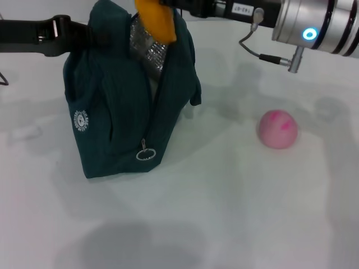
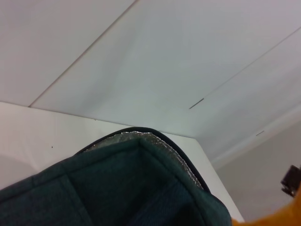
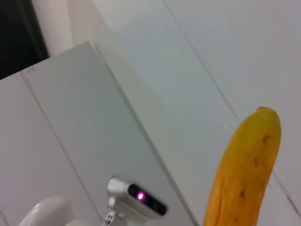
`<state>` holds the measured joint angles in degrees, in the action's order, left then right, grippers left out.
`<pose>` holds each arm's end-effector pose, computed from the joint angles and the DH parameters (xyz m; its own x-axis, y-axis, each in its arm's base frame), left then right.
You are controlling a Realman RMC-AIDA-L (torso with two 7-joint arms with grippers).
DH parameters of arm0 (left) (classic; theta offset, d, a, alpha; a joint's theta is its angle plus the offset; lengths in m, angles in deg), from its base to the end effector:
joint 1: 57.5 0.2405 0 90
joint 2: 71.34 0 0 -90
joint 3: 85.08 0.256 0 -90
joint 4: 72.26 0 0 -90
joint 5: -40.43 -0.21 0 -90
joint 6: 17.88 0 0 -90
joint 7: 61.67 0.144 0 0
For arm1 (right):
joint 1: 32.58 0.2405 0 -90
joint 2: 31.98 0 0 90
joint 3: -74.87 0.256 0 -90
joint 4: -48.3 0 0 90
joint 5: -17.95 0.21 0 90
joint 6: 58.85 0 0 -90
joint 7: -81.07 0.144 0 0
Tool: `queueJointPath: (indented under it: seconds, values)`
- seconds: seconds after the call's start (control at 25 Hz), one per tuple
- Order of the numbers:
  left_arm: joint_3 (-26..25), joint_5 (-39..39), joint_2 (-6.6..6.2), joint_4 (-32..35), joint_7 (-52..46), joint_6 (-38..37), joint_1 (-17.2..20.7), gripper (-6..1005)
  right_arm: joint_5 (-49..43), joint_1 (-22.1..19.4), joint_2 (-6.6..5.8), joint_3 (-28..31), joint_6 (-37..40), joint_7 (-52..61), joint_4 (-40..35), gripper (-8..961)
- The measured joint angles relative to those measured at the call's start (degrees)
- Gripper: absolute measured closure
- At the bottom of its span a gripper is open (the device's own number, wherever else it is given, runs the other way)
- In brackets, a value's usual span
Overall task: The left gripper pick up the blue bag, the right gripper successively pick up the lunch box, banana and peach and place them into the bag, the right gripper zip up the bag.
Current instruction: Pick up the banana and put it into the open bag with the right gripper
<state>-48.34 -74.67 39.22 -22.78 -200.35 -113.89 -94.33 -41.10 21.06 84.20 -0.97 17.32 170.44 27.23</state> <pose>-0.2228 0.3779 0.0988 0.3104 0.8177 0.4848 0.8848 -0.4349 0.1672 0.0787 0.4098 -0.0320 0.5107 -0.3996 -0.7613 -0.4244 -0.8872 0.1811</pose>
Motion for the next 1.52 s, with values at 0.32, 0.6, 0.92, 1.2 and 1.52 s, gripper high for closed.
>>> queueJointPath:
  seconds: [0.32,0.6,0.92,1.2,1.52]
  values:
    - [0.0,0.2,0.08,0.0,0.0,0.0,0.0,906,0.0,0.2,0.00,-4.6,-0.4,-0.4,-0.4,510]
    - [-0.1,0.2,0.09,0.0,0.1,0.0,0.0,906,-0.5,-0.4,0.00,-5.2,-3.3,-0.5,0.1,509]
    - [0.0,0.2,0.04,0.0,0.1,0.0,0.0,905,-0.6,-1.1,-0.05,-5.3,-4.6,-0.5,-0.1,508]
    - [0.0,0.2,0.11,0.0,0.1,0.0,0.0,904,-0.2,-0.7,-0.08,-5.1,-4.5,-0.5,-0.7,508]
    - [0.0,0.2,0.16,0.0,0.2,0.0,-0.4,904,1.3,-0.6,-0.01,-5.3,-3.8,-0.4,-1.9,507]
